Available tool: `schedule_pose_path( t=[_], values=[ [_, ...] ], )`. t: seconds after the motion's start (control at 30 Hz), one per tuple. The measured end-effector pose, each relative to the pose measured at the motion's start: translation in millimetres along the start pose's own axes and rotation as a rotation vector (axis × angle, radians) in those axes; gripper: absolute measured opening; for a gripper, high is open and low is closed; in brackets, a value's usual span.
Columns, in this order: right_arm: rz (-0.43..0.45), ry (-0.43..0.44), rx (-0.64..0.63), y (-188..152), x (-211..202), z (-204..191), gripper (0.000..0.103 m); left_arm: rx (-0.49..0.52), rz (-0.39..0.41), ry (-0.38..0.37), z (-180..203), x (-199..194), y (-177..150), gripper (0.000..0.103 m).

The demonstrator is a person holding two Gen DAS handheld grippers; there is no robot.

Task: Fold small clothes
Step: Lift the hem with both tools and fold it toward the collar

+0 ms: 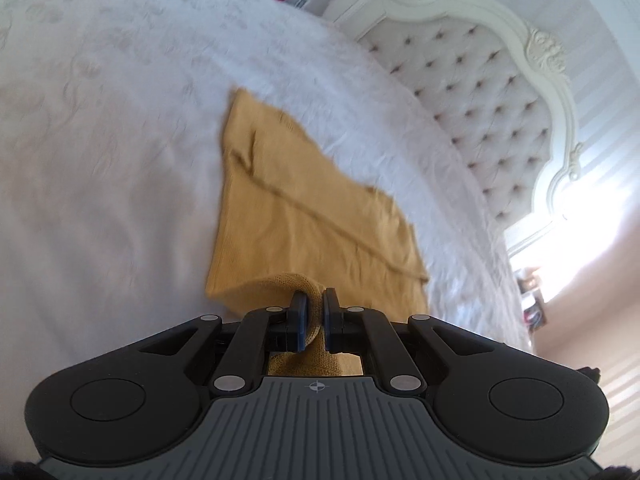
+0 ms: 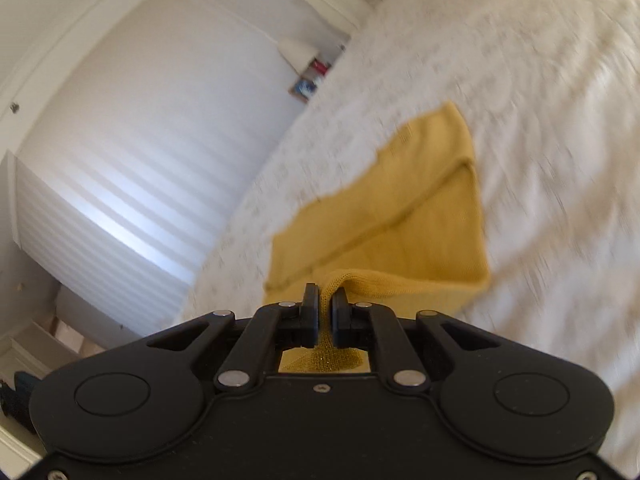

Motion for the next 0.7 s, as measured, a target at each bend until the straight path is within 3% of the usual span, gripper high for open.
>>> schedule_pose_path(
  t=[0.17, 0.37, 0.57, 0.7],
  values=[
    [0.096, -0.013, -0.004, 55, 24, 0, 0.014, 0.005, 0.085, -0.008, 9, 5, 51, 0.007],
    [0.157, -0.075, 0.047, 112, 60, 31, 0.014, -0.024, 0.142, -0.001, 5, 27, 112, 0.006],
    [0.135, -0.132, 0.081, 149, 101, 58, 0.014, -0.038, 0.181, 0.051, -11, 52, 154, 0.006],
    [0.117, -0.167, 0.078, 159, 118, 66, 0.014, 0.009, 0.178, 0.112, -17, 61, 158, 0.006]
  ],
)
Point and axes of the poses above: each gripper's, at about its wrist camera, not at the fingertips, and x roughly the way its jaws point, z to its right, y to its top, the point moved 7 cm from there along x, roughly the way its jaws point, and after that the axes turned 15 degrees about -z, right-handed, at the moved point
